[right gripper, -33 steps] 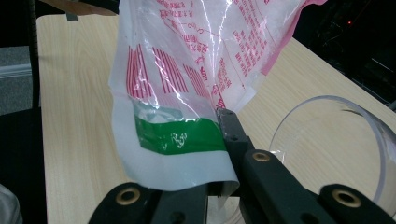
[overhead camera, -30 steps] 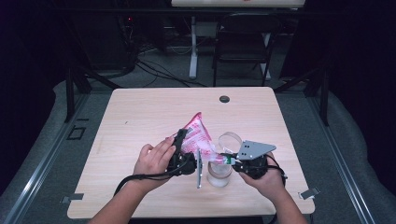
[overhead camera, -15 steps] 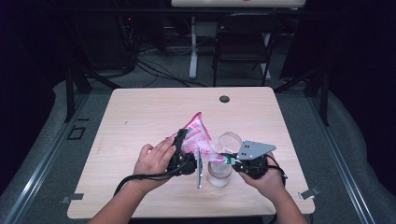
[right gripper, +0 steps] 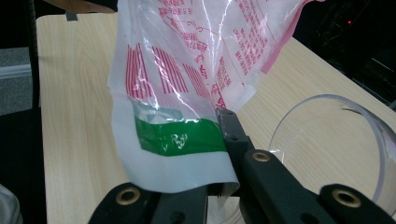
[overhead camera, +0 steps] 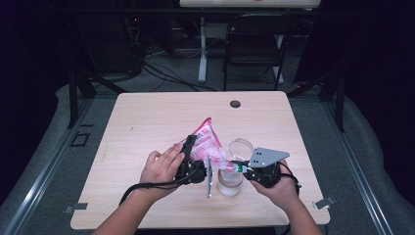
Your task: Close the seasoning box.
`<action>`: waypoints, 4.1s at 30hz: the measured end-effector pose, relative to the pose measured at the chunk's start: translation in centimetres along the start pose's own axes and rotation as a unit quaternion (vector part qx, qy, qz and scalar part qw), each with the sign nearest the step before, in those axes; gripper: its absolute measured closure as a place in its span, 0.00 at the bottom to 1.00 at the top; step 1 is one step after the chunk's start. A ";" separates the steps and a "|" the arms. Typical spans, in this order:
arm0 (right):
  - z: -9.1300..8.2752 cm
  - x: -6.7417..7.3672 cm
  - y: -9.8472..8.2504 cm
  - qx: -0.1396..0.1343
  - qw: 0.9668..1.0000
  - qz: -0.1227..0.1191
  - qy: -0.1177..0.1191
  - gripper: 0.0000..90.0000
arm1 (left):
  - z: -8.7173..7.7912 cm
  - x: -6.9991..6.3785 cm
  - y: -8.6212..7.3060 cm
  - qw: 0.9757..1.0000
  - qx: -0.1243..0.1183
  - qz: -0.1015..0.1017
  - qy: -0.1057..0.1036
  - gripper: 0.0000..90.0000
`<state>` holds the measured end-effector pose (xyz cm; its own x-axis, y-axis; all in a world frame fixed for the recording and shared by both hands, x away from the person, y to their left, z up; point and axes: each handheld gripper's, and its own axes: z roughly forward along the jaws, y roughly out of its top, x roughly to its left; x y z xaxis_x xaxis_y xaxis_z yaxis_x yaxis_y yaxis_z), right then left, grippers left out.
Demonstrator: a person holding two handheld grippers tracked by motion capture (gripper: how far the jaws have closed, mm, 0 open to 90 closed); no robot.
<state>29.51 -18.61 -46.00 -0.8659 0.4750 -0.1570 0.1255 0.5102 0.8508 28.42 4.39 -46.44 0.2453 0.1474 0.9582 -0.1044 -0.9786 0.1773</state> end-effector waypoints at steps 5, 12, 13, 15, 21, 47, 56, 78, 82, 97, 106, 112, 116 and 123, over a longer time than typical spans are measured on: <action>0.0 0.0 0.0 0.001 1.000 0.000 0.000 1.00 | 0.0 0.0 0.0 1.000 -0.001 0.001 0.000 0.69; 0.0 0.0 -0.1 0.002 1.000 0.000 0.000 1.00 | 0.0 0.0 0.1 1.000 0.001 0.004 0.003 0.69; 0.0 0.0 -0.1 0.002 1.000 0.000 0.000 1.00 | 0.0 0.0 0.1 1.000 0.001 0.004 0.003 0.69; 0.0 -0.1 -0.1 0.002 1.000 0.000 0.000 1.00 | 0.0 0.0 0.1 1.000 -0.002 0.004 0.004 0.69; 0.0 -0.1 -0.1 0.001 1.000 0.001 0.001 1.00 | 0.0 0.1 0.1 1.000 -0.002 0.003 0.004 0.69; 0.0 0.0 -0.1 0.002 1.000 0.000 -0.001 1.00 | 0.0 0.1 0.1 1.000 -0.004 0.003 0.005 0.69; 0.0 -0.1 -0.1 0.001 1.000 0.000 0.000 1.00 | 0.0 0.1 0.1 1.000 -0.004 0.002 0.005 0.69; 0.0 0.0 -0.1 0.001 1.000 0.000 -0.002 1.00 | -0.1 0.2 0.2 1.000 -0.005 0.004 0.007 0.69; 0.0 0.0 -0.1 0.001 1.000 0.000 -0.003 1.00 | -0.1 0.2 0.2 1.000 -0.005 0.005 0.007 0.69; 0.0 -0.1 -0.1 0.002 1.000 0.000 -0.002 1.00 | -0.1 0.2 0.2 1.000 -0.006 0.006 0.008 0.69; 0.0 -0.1 -0.1 0.003 1.000 0.000 -0.003 1.00 | -0.1 0.2 0.2 1.000 -0.007 0.007 0.009 0.69; 0.0 -0.1 -0.1 0.002 1.000 0.001 -0.003 1.00 | -0.2 0.2 0.3 1.000 -0.003 0.011 0.007 0.69; 0.0 -0.1 -0.1 0.003 1.000 0.001 -0.004 1.00 | -0.2 0.3 0.4 1.000 -0.003 0.012 0.009 0.69; 0.0 -0.1 -0.1 0.004 1.000 0.000 -0.004 1.00 | -0.2 0.3 0.3 1.000 -0.003 0.013 0.009 0.69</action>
<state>29.58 -18.71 -46.10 -0.8621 0.4805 -0.1611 0.1289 0.5155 0.8472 28.25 4.12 -46.07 0.2245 0.1247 0.9665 -0.1167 -0.9812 0.1537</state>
